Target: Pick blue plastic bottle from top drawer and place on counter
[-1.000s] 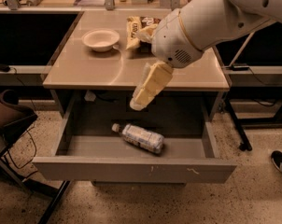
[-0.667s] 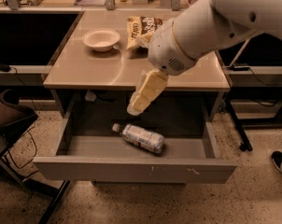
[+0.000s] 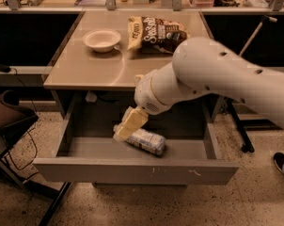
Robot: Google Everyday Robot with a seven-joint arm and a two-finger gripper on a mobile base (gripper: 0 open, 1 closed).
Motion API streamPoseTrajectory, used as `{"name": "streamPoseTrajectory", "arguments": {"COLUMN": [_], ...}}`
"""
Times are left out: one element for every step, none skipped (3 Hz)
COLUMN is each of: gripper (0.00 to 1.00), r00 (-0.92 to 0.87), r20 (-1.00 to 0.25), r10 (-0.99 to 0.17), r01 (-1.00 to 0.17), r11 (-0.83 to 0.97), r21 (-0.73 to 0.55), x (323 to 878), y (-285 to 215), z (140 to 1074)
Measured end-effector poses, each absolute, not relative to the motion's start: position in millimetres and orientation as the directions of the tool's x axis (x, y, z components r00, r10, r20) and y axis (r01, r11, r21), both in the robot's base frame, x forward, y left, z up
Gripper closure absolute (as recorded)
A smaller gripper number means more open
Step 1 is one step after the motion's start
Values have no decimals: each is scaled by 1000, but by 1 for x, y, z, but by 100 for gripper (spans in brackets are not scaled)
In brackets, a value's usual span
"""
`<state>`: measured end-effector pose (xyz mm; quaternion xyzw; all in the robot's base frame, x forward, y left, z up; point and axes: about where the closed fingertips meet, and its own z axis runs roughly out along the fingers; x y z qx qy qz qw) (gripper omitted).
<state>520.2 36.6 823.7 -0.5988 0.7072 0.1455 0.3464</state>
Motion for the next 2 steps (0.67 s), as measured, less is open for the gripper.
{"name": "streamPoseTrajectory", "arguments": {"gripper": [0,0], "r00": [-36,-36], "r20": [-687,-687], "r10": [-725,-725], "r01": [-926,-926], "r11": [283,283], "r21": [-251,-251], "x": [534,534], "y": [39,39], "z": [831,830]}}
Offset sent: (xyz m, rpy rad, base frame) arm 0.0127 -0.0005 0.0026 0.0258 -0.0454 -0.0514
